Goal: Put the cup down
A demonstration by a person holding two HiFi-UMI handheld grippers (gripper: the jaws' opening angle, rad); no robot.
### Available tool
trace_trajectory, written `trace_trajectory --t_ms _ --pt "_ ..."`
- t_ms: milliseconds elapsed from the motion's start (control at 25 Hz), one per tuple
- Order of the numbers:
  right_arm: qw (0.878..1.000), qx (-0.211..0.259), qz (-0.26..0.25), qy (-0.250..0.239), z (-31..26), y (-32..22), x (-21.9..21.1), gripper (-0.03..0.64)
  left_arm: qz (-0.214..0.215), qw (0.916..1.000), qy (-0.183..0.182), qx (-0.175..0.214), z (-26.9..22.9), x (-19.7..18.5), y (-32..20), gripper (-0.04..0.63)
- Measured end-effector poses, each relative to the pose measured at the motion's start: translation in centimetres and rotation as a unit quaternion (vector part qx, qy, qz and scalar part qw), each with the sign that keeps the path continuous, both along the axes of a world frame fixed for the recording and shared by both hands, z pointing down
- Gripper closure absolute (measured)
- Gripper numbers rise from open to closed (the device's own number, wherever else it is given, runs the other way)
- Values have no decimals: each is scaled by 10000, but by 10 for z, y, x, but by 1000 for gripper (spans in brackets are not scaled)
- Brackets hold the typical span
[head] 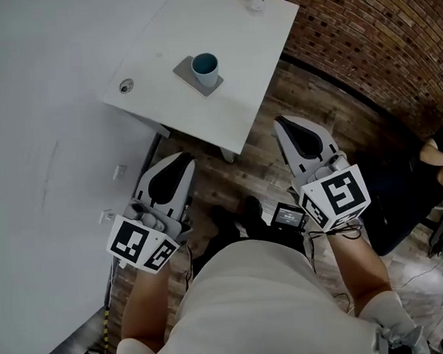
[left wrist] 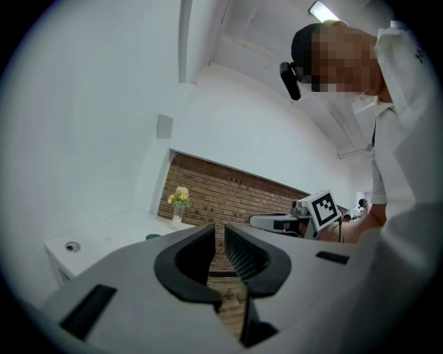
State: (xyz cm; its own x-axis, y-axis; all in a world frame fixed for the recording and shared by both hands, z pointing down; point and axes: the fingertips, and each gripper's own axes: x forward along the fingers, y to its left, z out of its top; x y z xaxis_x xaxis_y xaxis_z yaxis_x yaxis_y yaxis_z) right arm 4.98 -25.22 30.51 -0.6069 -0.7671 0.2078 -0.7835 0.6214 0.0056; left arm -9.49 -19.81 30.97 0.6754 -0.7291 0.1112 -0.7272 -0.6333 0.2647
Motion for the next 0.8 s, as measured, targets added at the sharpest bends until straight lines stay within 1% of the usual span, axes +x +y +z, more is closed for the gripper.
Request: trace_trajectory --t_ms 360,560,800 --pt "9996 -163 220 -121 2 34 17 604 19 9998 89 -189 10 -4 35 560" --pt "9994 -264 190 -89 7 49 17 604 23 9996 75 -286 14 -4 52 560" --pt "9996 -236 119 -31 8 58 15 604 63 9994 57 -335 16 -2 63 560"
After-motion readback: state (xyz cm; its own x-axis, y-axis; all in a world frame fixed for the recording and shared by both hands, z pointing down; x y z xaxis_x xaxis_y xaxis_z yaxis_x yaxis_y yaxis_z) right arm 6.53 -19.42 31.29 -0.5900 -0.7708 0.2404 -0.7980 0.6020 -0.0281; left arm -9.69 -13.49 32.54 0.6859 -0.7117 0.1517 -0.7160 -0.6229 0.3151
